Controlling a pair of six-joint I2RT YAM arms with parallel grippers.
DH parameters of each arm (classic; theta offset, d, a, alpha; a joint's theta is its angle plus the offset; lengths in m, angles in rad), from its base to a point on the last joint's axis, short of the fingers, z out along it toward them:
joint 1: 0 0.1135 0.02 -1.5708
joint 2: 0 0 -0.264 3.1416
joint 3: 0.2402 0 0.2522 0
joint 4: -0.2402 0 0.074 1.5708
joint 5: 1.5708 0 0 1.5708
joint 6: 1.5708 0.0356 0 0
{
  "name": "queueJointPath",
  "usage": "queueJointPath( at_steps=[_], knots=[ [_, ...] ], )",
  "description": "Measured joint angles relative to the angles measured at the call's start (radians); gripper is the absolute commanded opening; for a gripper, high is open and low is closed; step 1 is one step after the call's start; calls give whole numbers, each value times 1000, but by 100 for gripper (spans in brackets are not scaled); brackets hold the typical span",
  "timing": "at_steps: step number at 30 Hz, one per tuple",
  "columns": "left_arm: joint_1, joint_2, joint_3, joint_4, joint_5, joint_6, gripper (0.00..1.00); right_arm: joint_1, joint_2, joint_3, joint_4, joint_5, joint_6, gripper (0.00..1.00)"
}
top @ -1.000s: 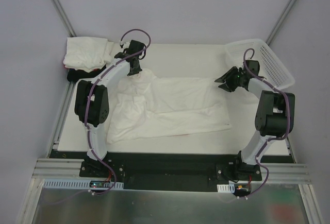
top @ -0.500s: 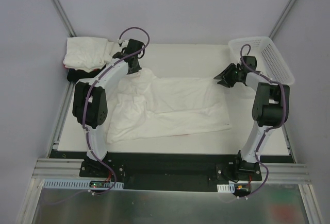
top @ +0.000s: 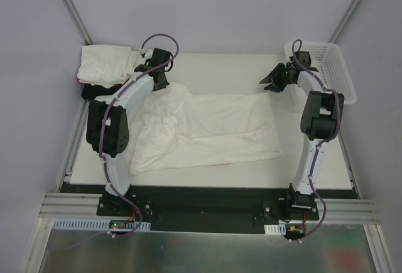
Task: Fold and stack the t-shirts
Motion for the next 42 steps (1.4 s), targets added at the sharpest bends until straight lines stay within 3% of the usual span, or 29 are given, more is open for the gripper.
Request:
queueJointPath(
  at_steps=[3, 7, 13, 18, 27, 37, 42],
  knots=[
    [4, -2, -12, 9, 0, 0, 0, -1, 53, 112, -66, -36, -39, 43],
    [4, -10, -32, 21, 0, 0, 0, 10, 43, 132, -153, -29, -127, 48],
    [4, -34, -68, 38, 1, 0, 0, 50, 27, 268, -446, 23, -321, 52],
    [4, -54, -91, 53, 3, -2, 0, 61, -23, 238, -512, -40, -385, 52],
    [4, -72, -124, 72, 14, -3, 0, 59, -77, -43, -483, -66, -373, 51],
    [4, -102, -138, 89, 29, -2, 0, -39, -18, 150, -452, -79, -359, 52],
    [4, -103, -139, 90, 27, -2, 0, -59, -31, 104, -350, -103, -328, 51]
  ],
)
